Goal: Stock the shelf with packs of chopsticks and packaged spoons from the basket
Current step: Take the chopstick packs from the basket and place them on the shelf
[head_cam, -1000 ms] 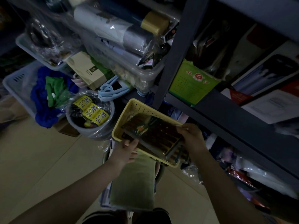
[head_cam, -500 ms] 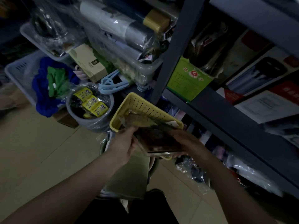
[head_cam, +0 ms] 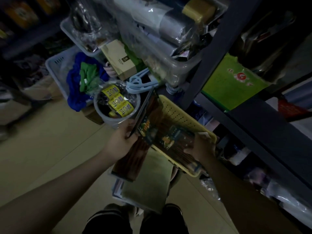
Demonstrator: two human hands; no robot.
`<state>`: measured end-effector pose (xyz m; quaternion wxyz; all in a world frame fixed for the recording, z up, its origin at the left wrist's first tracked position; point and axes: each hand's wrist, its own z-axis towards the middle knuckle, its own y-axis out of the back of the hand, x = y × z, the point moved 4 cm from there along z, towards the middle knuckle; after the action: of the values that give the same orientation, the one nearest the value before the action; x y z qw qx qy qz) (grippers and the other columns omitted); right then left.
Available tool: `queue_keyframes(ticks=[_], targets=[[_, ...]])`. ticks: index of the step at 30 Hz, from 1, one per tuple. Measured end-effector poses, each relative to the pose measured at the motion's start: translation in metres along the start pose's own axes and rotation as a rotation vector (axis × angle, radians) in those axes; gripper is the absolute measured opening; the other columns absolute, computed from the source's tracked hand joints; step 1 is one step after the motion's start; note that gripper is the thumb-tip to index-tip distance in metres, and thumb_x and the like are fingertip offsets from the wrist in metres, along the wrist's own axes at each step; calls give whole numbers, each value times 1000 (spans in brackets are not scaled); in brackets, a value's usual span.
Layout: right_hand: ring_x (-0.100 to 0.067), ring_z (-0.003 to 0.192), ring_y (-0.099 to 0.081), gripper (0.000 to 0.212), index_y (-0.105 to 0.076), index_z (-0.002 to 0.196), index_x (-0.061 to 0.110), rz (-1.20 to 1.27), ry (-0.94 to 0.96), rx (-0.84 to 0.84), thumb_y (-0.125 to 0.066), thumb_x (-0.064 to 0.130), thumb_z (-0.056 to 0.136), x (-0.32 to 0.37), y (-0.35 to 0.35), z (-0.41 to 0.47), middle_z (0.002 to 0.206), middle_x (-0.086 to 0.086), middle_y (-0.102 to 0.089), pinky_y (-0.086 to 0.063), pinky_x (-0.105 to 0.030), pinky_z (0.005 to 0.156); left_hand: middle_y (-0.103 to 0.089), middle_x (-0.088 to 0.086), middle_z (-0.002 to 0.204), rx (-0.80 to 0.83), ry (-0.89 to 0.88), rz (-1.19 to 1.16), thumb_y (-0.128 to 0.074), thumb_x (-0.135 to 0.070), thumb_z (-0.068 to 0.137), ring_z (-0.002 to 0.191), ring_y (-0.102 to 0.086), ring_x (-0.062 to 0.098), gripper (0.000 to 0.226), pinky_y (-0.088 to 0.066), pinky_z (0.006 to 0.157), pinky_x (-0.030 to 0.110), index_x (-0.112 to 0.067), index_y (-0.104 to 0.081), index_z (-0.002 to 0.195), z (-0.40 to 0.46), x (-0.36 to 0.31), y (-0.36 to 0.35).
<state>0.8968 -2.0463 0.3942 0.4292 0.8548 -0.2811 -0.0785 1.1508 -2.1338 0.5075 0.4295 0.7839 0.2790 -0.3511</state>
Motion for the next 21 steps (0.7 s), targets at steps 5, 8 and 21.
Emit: queue_keyframes(ticks=[5,8,21], targets=[[-36,141,-20,128,-2,149,10,-235,53,24,-70,69,58,24,-22,-3,155,-15,-17,-22,-53,111,-60,16,119,-31,-88,273,-50,-14,90,108,-57,29,45,-43,80,27,-6,-37,133,8,16,6],[-36,139,-24,124,-4,149,12,-247,107,6,-69,67,59,27,-28,5,153,-16,-22,-23,-50,111,-59,18,120,-50,-173,347,-49,-11,90,107,-57,31,42,-35,74,22,-3,-40,131,12,14,0],[-23,67,-63,34,-62,102,8,1508,-500,-142,-70,33,79,-51,-37,-42,99,-17,-68,-51,-27,52,-56,0,101,-36,-21,61,-45,-7,92,92,-57,22,40,-44,72,33,-10,-41,131,12,49,-2]])
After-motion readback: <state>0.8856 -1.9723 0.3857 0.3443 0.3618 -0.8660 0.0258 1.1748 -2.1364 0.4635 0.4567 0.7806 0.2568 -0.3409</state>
